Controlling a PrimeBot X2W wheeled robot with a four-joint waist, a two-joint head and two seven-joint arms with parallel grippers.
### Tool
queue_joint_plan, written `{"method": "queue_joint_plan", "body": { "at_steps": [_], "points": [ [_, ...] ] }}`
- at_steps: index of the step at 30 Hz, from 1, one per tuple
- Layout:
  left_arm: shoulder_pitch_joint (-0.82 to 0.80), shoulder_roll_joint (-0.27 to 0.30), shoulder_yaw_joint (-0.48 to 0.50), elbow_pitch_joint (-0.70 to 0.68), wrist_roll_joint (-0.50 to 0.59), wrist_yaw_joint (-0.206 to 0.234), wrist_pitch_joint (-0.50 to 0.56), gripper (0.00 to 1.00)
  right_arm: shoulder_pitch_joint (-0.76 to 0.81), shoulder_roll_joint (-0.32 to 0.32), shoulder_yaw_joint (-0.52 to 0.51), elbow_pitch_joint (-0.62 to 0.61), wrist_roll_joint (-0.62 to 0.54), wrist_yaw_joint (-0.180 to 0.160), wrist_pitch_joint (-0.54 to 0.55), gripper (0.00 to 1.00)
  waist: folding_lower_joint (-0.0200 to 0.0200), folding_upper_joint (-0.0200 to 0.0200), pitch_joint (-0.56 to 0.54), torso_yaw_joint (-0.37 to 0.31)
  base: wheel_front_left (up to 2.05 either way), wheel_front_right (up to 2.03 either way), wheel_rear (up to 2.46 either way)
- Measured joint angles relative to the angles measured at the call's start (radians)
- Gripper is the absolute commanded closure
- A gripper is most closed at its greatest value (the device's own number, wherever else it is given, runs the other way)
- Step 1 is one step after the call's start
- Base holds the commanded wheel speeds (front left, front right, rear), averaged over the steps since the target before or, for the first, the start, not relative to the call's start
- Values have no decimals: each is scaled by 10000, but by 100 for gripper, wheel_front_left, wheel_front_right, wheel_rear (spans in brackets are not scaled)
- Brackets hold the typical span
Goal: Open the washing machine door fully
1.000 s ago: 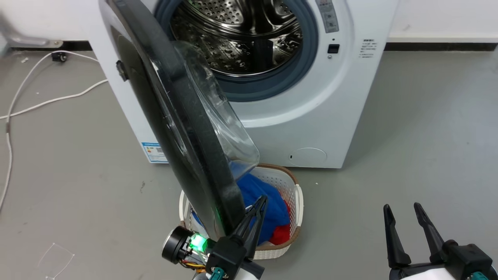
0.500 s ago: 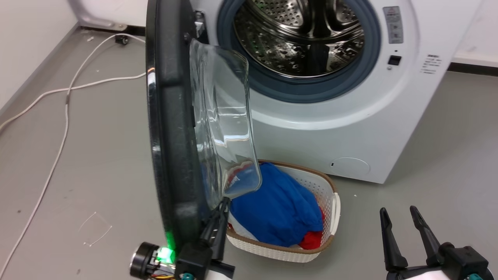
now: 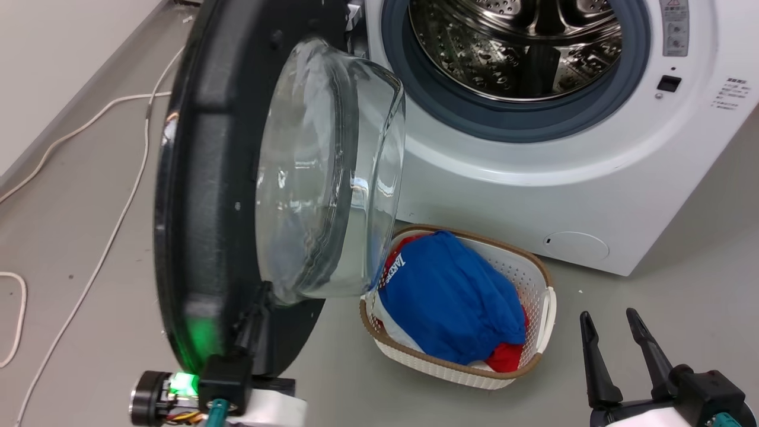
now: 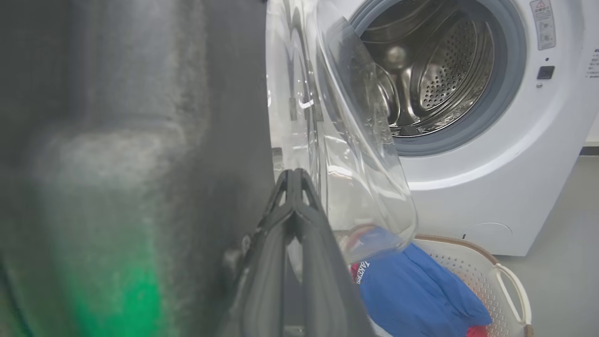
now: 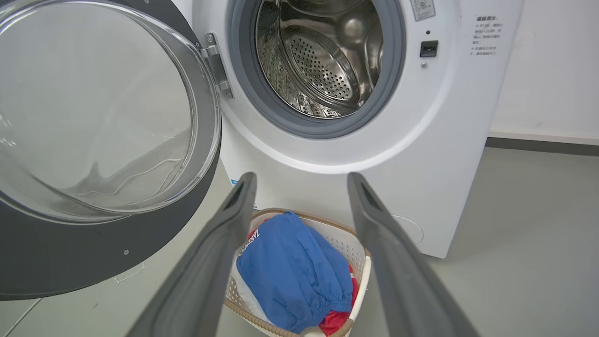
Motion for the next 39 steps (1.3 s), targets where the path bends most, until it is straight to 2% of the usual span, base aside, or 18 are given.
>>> {"method": "queue_joint_plan", "body": {
  "at_steps": [10, 22, 39],
  "points": [
    [-5, 305, 1563, 134, -263, 151, -2, 100, -231, -2, 8, -21, -265, 0, 0, 0, 0, 0, 542, 142, 0, 0, 0],
    [-631, 209, 3891, 792, -713, 142, 2, 100, -502, -2, -146, -134, -593, 0, 0, 0, 1, 0, 1190, -30, 0, 0, 0],
    [-2227, 299, 6082, 1804, -610, -648, 2, 100, -1002, -2, -163, -224, -869, 0, 0, 0, 1, 0, 1871, -247, 0, 0, 0]
  ]
}}
